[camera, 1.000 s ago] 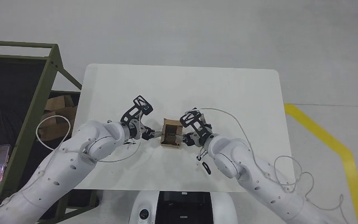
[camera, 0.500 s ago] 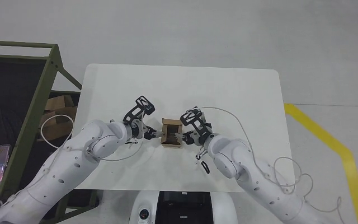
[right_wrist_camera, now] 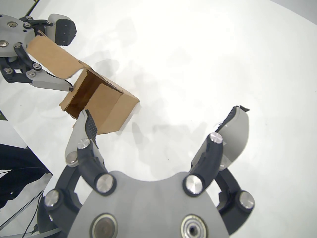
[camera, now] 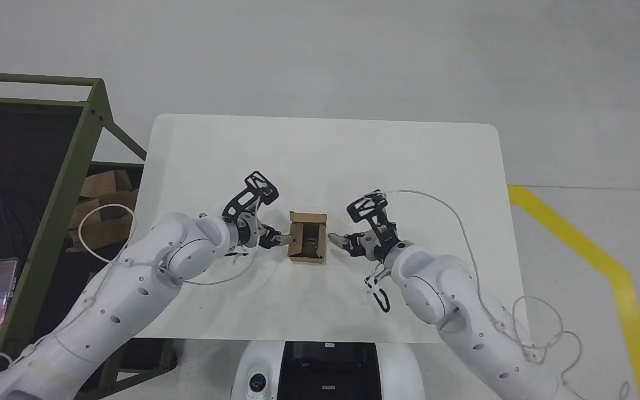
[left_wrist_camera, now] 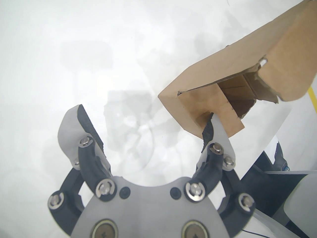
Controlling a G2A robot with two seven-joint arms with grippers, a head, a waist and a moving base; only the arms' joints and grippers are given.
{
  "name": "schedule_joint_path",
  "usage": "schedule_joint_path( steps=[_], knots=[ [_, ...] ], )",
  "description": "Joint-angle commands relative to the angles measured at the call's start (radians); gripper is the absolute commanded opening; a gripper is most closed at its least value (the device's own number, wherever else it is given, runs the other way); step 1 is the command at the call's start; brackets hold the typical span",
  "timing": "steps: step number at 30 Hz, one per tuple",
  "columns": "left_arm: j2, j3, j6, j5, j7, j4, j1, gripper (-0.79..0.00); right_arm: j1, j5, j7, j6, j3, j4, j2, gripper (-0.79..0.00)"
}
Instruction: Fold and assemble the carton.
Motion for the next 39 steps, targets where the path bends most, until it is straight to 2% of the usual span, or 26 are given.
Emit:
schedule_joint_path(
  steps=[1,20,39],
  knots=[
    [-0.003,0.001,0.000,0.002,-0.001,0.001,-0.001,0.000,0.001,-0.004,0.008,-0.003,0.000,0.000,-0.001,0.000],
    [-0.032,0.028,0.001,0.017,-0.047,0.016,-0.023,0.000,0.126,-0.058,0.108,0.019,-0.136,0.093,-0.063,0.000],
    [-0.057,0.041,0.005,0.033,-0.084,0.029,-0.038,0.000,0.184,-0.088,0.195,0.012,-0.181,0.165,-0.108,0.000]
  ],
)
